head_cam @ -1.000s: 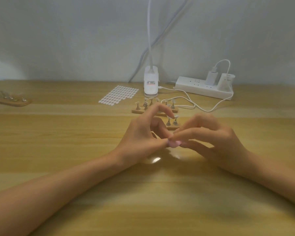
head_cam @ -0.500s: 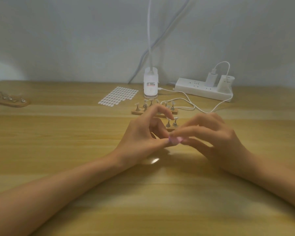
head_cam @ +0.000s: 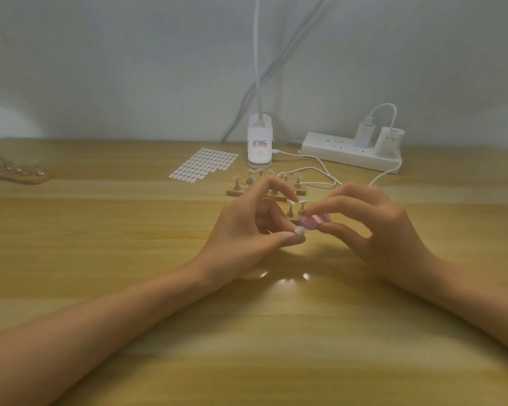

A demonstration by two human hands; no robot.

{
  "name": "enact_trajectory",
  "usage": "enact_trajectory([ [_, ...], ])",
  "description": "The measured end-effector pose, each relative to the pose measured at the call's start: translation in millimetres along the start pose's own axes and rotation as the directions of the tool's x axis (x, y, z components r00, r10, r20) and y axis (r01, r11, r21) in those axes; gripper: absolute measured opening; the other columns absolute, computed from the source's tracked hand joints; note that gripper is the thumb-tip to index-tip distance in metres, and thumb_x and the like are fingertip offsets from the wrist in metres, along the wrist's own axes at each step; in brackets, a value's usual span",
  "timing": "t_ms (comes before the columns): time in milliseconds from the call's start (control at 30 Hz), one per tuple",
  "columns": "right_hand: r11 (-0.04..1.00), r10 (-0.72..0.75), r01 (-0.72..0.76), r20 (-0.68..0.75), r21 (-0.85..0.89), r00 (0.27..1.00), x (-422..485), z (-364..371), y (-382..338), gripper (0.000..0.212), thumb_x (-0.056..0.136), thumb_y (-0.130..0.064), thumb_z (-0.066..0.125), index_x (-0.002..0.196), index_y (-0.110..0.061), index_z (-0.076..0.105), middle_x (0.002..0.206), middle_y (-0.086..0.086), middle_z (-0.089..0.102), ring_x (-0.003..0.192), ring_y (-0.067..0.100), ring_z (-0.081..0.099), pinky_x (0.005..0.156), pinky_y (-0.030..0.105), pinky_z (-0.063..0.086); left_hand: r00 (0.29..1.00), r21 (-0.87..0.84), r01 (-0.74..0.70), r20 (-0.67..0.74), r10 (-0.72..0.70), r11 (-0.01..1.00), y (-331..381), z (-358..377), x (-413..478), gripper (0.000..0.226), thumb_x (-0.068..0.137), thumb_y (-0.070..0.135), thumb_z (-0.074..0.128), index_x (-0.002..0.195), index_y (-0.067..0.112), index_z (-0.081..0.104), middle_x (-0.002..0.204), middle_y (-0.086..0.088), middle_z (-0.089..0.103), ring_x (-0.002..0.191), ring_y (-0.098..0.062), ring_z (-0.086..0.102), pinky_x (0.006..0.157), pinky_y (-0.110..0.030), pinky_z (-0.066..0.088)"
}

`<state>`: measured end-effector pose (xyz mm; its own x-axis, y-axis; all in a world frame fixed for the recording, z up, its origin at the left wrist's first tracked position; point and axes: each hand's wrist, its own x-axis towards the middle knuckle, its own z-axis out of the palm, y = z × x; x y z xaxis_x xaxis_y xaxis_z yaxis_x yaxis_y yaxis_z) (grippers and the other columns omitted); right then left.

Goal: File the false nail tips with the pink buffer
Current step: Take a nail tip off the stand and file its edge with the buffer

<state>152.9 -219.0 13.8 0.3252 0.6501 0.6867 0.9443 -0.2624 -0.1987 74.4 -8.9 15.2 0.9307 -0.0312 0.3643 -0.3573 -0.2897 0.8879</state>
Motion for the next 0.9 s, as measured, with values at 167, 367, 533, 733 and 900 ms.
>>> enact_trajectory([
  [167, 0.995, 0.009, -0.002, -0.068, 0.104, 0.998, 2.0, -2.0, -2.3, 0.018, 0.091, -0.015, 0.072, 0.109, -0.012, 0.072, 0.100, 0.006, 0.066, 0.096, 0.018, 0.064, 0.084, 0.039, 0.053, 1.000, -0.096, 0.017, -0.018, -0.019, 0.995, 3.4, -0.9, -0.7, 0.045, 0.080, 0.003, 0.083, 0.110, 0.023, 0.055, 0.077, -0.003, 0.075, 0.079, -0.021, 0.078, 0.054, -0.021, 0.054],
  [367, 0.992, -0.062, 0.062, -0.004, 0.107, 0.998, 2.1, 1.3, -7.8, 0.017, 0.091, -0.008, 0.070, 0.108, -0.009, 0.073, 0.100, 0.009, 0.065, 0.097, 0.020, 0.064, 0.085, 0.039, 0.052, 0.999, -0.087, -0.040, -0.027, 0.038, 0.995, 4.0, -0.5, -1.1, 0.047, 0.080, 0.014, 0.083, 0.113, 0.024, 0.051, 0.081, -0.004, 0.078, 0.076, -0.023, 0.077, 0.052, -0.023, 0.054],
  [533, 0.997, 0.013, -0.011, -0.033, 0.074, 0.999, 1.9, 0.8, -5.4, 0.018, 0.091, -0.013, 0.071, 0.108, -0.013, 0.075, 0.102, 0.006, 0.067, 0.098, 0.021, 0.065, 0.083, 0.054, 0.052, 0.998, -0.048, -0.055, -0.035, 0.053, 0.997, 0.7, -0.2, -1.6, 0.045, 0.083, 0.002, 0.080, 0.113, 0.016, 0.049, 0.077, -0.002, 0.077, 0.075, -0.020, 0.077, 0.057, -0.012, 0.050],
  [733, 0.995, 0.004, -0.001, -0.028, 0.098, 1.000, 1.6, 0.9, -5.7, 0.020, 0.090, -0.009, 0.072, 0.110, -0.013, 0.075, 0.103, 0.005, 0.068, 0.098, 0.018, 0.065, 0.084, 0.050, 0.053, 0.996, 0.047, -0.073, -0.055, 0.076, 0.996, 4.1, 1.9, -3.7, 0.042, 0.082, 0.009, 0.081, 0.107, 0.019, 0.049, 0.074, 0.003, 0.076, 0.075, -0.013, 0.076, 0.053, -0.016, 0.048],
  [900, 0.996, -0.010, 0.014, -0.040, 0.089, 0.999, 1.8, 1.8, -5.6, 0.020, 0.090, -0.012, 0.071, 0.109, -0.016, 0.074, 0.101, 0.004, 0.069, 0.097, 0.020, 0.067, 0.081, 0.053, 0.053, 0.996, 0.076, -0.066, -0.056, 0.070, 0.995, 5.5, 1.7, -3.8, 0.040, 0.083, 0.012, 0.082, 0.107, 0.018, 0.050, 0.075, 0.002, 0.076, 0.076, -0.014, 0.076, 0.054, -0.029, 0.053],
])
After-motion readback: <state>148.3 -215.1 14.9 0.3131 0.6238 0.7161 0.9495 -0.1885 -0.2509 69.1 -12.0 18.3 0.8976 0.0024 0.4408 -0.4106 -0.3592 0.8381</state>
